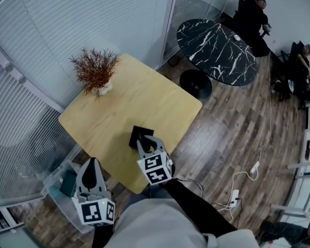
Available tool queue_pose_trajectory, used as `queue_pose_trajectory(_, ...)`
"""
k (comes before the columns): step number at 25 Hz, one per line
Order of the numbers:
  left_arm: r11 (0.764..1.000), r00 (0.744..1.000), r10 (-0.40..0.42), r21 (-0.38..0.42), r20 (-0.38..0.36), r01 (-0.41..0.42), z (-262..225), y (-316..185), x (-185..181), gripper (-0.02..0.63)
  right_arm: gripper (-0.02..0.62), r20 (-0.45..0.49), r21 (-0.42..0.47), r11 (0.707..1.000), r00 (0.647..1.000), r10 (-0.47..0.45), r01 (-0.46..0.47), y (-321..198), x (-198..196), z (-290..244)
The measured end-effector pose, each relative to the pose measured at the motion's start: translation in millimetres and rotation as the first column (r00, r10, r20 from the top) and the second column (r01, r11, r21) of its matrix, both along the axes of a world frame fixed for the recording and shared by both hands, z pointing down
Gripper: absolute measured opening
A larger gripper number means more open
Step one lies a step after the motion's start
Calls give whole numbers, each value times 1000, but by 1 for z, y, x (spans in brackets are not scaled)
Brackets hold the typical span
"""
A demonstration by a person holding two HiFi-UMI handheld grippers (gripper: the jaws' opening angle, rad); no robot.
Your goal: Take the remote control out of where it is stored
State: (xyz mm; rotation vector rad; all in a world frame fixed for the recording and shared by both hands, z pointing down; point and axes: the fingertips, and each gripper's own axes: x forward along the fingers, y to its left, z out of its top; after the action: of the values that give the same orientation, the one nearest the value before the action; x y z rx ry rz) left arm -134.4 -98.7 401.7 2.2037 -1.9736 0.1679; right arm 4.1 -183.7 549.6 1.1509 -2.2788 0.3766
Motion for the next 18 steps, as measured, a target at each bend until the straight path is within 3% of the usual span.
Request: queue_pose_trajectory(18,1000,1000,-14,6,0,14,-3,0,2,9,67,45,5,1000,999,-8,8,-4,7,-11)
